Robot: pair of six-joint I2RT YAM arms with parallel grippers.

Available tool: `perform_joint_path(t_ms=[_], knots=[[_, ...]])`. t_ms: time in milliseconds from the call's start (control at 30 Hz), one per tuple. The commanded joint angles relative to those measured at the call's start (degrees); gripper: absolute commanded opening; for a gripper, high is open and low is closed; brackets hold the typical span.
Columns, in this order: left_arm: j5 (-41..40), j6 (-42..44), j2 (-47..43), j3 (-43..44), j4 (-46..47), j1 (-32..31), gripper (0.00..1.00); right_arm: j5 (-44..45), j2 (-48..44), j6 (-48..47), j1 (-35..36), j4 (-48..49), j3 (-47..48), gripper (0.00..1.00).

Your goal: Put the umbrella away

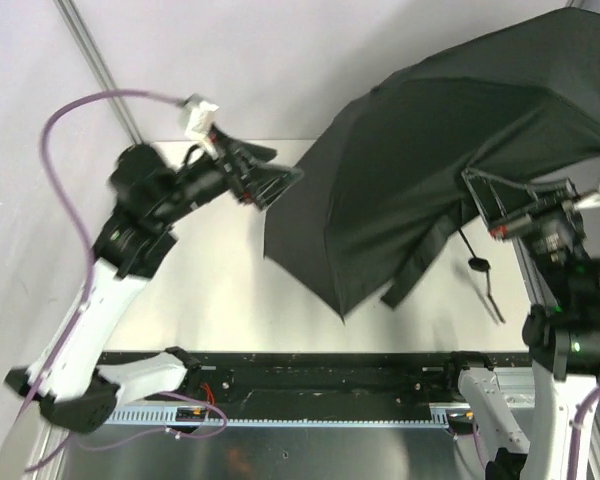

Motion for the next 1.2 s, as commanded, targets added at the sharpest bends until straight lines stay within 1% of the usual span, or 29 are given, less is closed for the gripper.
perform_joint_path(t_ms=[0, 33, 100, 200, 267, 367, 433, 567, 667, 733, 800, 867, 900, 933, 967, 1067, 1167], knots=[[1.5, 2.9, -13.6, -4.8, -0.4, 0.3, 0.99, 3.4, 8.5, 6.9, 1.5, 4.0, -1.2, 0.00], [1.2, 3.0, -15.0, -6.0, -1.8, 0.4, 0.99, 6.8, 10.0, 6.8, 4.2, 3.8, -1.5, 0.00], [0.4, 3.3, -17.3, -7.7, -4.6, 0.4, 0.99, 17.2, 12.3, 4.1, 15.0, 4.0, -2.0, 0.00], [-1.5, 2.7, -19.4, -10.2, -7.7, 0.3, 0.99, 35.5, 15.9, -0.3, 31.7, 4.4, -2.2, 0.00], [-4.4, 2.7, -20.0, -11.8, -9.4, 0.2, 1.00, 47.0, 18.1, -1.7, 40.7, 5.5, -2.3, 0.00], [-9.2, 2.9, -21.1, -15.4, -11.2, 0.1, 0.99, 58.1, 21.4, -2.6, 49.9, 9.4, -2.3, 0.00], [-13.7, 4.0, -21.9, -17.5, -12.6, 0.0, 0.99, 61.2, 23.5, -2.8, 53.8, 12.0, -2.3, 0.00], [-21.4, 4.8, -24.0, -22.8, -13.9, 0.1, 0.99, 64.7, 26.8, -6.0, 59.8, 17.0, -2.1, 0.00], [-29.2, 4.1, -24.1, -25.5, -15.4, 0.1, 0.99, 63.7, 27.7, -8.3, 61.4, 19.3, -2.0, 0.00], [-33.0, 2.9, -24.3, -26.4, -15.7, 0.2, 0.99, 62.2, 27.7, -9.3, 61.7, 19.8, -1.9, 0.01], [-35.7, 2.0, -23.9, -26.3, -15.8, 0.2, 0.94, 60.4, 27.4, -9.9, 61.8, 19.6, -1.8, 0.03], [-37.8, 1.5, -23.2, -25.6, -15.9, 0.3, 0.84, 59.8, 26.8, -10.4, 61.9, 18.8, -1.8, 0.04], [-38.7, 1.1, -23.4, -25.5, -15.9, 0.3, 0.81, 60.0, 26.6, -10.7, 62.0, 18.3, -1.8, 0.04], [-39.1, 0.6, -23.8, -25.8, -15.8, 0.3, 0.81, 60.6, 26.5, -10.9, 62.1, 17.8, -1.8, 0.04], [-39.1, 0.3, -24.5, -26.2, -15.6, 0.3, 0.84, 61.4, 26.5, -10.9, 62.1, 17.2, -1.8, 0.04], [-38.0, 0.6, -27.5, -27.9, -15.6, 0.5, 0.95, 63.4, 27.2, -11.2, 62.1, 17.0, -1.8, 0.04], [-35.0, -0.2, -31.6, -30.5, -16.1, 0.6, 0.99, 64.0, 28.4, -12.3, 62.1, 19.3, -1.8, 0.04]])
